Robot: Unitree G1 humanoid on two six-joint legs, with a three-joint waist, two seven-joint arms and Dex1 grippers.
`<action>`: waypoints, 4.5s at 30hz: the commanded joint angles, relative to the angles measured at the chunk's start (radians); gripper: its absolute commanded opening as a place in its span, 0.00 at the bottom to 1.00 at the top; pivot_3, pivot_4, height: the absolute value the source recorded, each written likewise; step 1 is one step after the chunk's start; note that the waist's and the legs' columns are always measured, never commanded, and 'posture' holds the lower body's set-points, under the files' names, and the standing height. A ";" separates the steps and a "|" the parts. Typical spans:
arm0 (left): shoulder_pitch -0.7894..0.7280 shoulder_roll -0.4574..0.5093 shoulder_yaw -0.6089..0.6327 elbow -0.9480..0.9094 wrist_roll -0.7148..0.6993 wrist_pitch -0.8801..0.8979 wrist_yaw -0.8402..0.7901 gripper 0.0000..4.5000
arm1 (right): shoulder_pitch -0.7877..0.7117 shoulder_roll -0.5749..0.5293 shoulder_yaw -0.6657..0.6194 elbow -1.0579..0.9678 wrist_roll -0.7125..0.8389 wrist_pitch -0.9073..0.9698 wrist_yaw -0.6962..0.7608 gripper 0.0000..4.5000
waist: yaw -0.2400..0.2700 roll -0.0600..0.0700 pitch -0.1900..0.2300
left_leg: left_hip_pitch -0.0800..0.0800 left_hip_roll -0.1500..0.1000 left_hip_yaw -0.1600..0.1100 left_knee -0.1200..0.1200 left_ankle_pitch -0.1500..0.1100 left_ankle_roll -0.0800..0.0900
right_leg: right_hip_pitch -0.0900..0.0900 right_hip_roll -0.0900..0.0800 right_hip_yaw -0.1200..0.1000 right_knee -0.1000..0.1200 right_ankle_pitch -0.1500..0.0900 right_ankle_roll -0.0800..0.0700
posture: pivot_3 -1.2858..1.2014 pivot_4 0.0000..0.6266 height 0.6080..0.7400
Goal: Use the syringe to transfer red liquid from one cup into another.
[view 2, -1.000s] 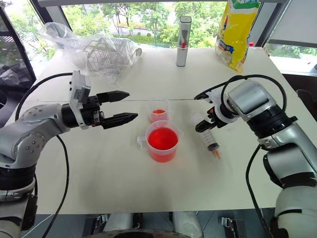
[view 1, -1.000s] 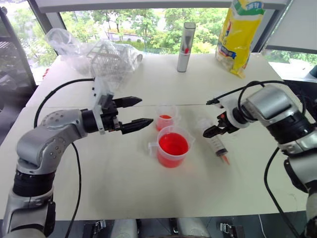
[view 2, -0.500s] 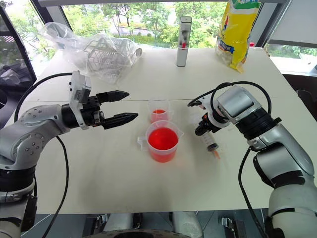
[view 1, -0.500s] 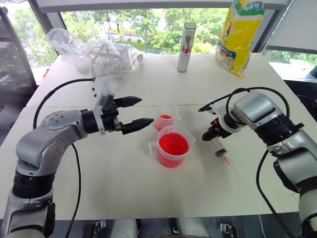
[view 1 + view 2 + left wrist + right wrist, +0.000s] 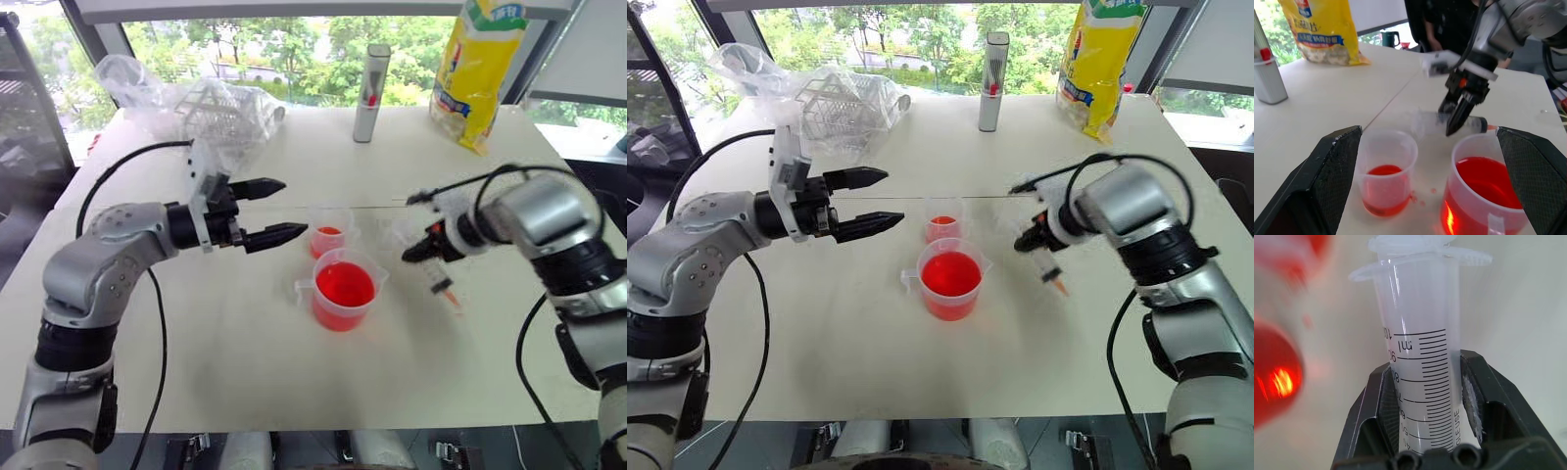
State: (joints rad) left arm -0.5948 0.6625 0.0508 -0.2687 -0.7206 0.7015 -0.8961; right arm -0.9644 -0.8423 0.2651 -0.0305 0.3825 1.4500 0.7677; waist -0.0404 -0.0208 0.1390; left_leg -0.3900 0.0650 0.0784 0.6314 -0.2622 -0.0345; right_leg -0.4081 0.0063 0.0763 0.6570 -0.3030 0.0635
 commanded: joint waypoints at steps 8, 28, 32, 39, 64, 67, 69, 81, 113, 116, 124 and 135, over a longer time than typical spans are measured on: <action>-0.136 -0.023 -0.002 0.106 0.025 -0.057 -0.086 1.00 | 0.118 0.080 -0.464 -0.287 0.168 -0.367 0.028 0.31 | -0.003 0.000 0.000 | 0.001 0.001 0.000 0.000 0.000 0.000 | 0.001 0.001 0.000 0.001 0.000 0.000 | 0.52 0.24 1.00; -0.316 0.007 -0.009 0.167 0.009 0.007 -0.207 1.00 | 0.564 0.408 -0.366 -0.538 0.335 -0.730 -0.078 0.31 | -0.004 0.000 0.000 | 0.002 0.001 0.000 0.001 0.000 0.000 | 0.002 0.001 0.000 0.003 0.000 0.000 | 0.52 0.24 1.00; -0.333 0.011 -0.010 0.173 0.007 0.016 -0.222 1.00 | 0.623 0.425 -0.287 -0.487 0.230 -0.864 -0.068 0.31 | -0.003 0.000 0.000 | 0.002 0.000 0.000 0.001 0.000 0.000 | 0.002 0.001 0.000 0.003 0.000 0.000 | 0.52 0.24 1.00; -0.340 -0.002 -0.046 0.182 0.041 -0.018 -0.259 1.00 | 0.705 0.430 -0.215 -0.444 0.136 -0.997 -0.052 0.31 | -0.003 0.000 0.000 | 0.002 0.000 0.000 0.002 0.000 0.000 | 0.002 0.001 0.000 0.003 0.000 0.000 | 0.52 0.24 1.00; -0.292 -0.123 -0.104 0.170 0.075 -0.041 -0.253 0.38 | 0.727 0.403 -0.195 -0.456 0.128 -1.024 -0.041 0.31 | -0.001 -0.001 0.000 | 0.003 0.000 0.000 0.002 0.000 -0.001 | 0.002 0.001 0.000 0.004 0.000 0.000 | 0.52 0.24 1.00; -0.278 -0.136 -0.110 0.151 0.075 -0.028 -0.241 0.08 | 0.726 0.402 -0.193 -0.458 0.126 -1.023 -0.043 0.31 | -0.003 -0.001 0.000 | 0.003 0.000 0.000 0.002 0.000 -0.001 | 0.002 0.001 0.001 0.005 0.000 0.000 | 0.52 0.24 1.00; -0.267 -0.136 -0.116 0.141 0.078 -0.024 -0.237 0.01 | 0.726 0.401 -0.194 -0.460 0.128 -1.021 -0.044 0.31 | -0.003 -0.001 0.000 | 0.003 0.000 0.000 0.002 0.000 -0.001 | 0.003 0.002 0.001 0.005 0.000 0.000 | 0.52 0.24 1.00; -0.254 -0.114 -0.116 0.120 0.066 0.035 -0.216 0.26 | 0.720 0.395 -0.198 -0.465 0.138 -1.007 -0.040 0.31 | -0.002 -0.001 0.000 | 0.004 0.000 0.000 0.002 0.000 -0.001 | 0.003 0.002 0.001 0.005 0.000 0.000 | 0.52 0.24 1.00; -0.292 -0.162 -0.077 0.133 0.017 0.075 -0.162 0.01 | 0.715 0.385 -0.201 -0.456 0.137 -1.003 -0.025 0.31 | -0.001 -0.001 0.000 | 0.004 0.000 0.000 0.002 0.000 -0.001 | 0.003 0.002 0.001 0.005 0.000 0.000 | 0.52 0.24 1.00; -0.332 -0.173 -0.053 0.163 0.006 0.079 -0.144 0.01 | 0.722 0.384 -0.201 -0.457 0.149 -0.989 -0.021 0.31 | -0.001 -0.001 0.000 | 0.004 0.000 0.000 0.002 0.000 -0.001 | 0.003 0.002 0.001 0.005 0.000 0.000 | 0.52 0.24 1.00; -0.386 -0.168 -0.034 0.210 0.008 0.060 -0.153 0.01 | 0.748 0.377 -0.205 -0.460 0.210 -0.922 -0.015 0.31 | -0.002 -0.001 0.000 | 0.005 0.000 -0.001 0.002 0.000 -0.001 | 0.003 0.002 0.001 0.005 0.000 0.000 | 0.52 0.24 1.00; -0.420 -0.157 -0.021 0.235 -0.003 0.053 -0.156 0.01 | 0.765 0.367 -0.218 -0.471 0.287 -0.848 -0.017 0.31 | -0.002 -0.001 0.000 | 0.004 0.000 -0.001 0.002 0.000 -0.001 | 0.003 0.002 0.001 0.005 0.000 0.000 | 0.52 0.24 1.00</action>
State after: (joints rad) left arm -0.9462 0.4892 -0.0648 -0.0314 -0.7183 0.8011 -1.0828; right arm -0.2292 -0.4586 0.0048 -0.4724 0.6512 0.5683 0.7228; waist -0.0426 -0.0214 0.1387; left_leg -0.3855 0.0650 0.0779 0.6331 -0.2618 -0.0352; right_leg -0.4048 0.0079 0.0770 0.6618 -0.3033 0.0637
